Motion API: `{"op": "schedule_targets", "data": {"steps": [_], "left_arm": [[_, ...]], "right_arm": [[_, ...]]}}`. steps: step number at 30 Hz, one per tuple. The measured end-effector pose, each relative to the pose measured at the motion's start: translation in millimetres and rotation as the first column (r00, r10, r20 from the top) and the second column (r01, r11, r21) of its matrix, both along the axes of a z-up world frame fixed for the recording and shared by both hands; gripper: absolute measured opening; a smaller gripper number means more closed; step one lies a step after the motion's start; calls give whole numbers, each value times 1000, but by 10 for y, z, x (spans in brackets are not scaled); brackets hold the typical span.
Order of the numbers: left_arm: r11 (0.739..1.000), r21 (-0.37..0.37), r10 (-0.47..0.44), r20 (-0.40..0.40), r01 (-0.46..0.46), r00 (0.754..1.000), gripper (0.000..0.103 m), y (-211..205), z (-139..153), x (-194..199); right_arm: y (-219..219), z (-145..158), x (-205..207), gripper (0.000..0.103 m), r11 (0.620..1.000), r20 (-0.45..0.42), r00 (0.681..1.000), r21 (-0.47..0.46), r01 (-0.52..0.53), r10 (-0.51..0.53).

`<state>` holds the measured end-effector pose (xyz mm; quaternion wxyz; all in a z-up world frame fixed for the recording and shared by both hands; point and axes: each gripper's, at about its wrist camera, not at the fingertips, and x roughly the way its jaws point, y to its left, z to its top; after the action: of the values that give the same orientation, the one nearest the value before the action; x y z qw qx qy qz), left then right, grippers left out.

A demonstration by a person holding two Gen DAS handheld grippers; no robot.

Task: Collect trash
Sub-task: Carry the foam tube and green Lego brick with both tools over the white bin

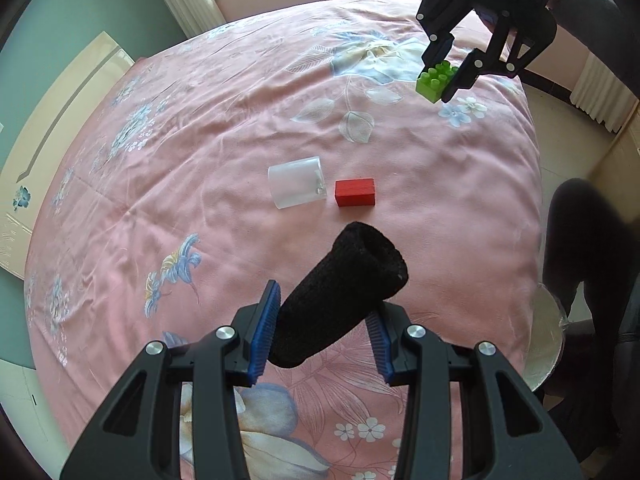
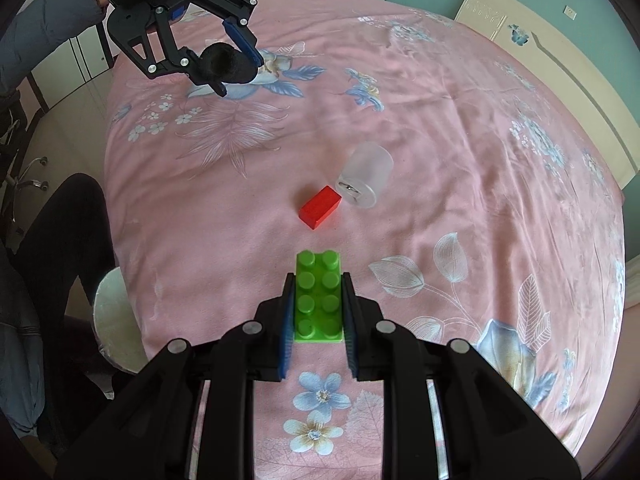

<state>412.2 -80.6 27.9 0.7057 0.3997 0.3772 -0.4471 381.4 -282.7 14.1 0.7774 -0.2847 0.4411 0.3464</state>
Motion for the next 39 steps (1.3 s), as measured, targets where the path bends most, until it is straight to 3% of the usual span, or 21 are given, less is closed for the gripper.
{"op": "schedule_targets", "data": {"steps": [9, 15, 30, 39], "left_arm": [[1000, -9, 0, 13, 1, 1000, 44, 180, 184, -577], [1000, -15, -7, 6, 7, 1000, 44, 322, 178, -974], [997, -18, -70, -38, 70, 997, 44, 703, -93, -1988], [990, -24, -140, -88, 138, 986, 44, 736, -403, -2424]], "right_arm": [[80, 273, -630, 22, 999, 21, 999, -8, -31, 31], [163, 273, -1003, 22, 998, 12, 999, -21, -53, 53], [655, 84, -1840, 22, 983, -18, 983, 24, -184, 185], [929, -252, -2277, 22, 958, -79, 955, 21, -285, 286]]}}
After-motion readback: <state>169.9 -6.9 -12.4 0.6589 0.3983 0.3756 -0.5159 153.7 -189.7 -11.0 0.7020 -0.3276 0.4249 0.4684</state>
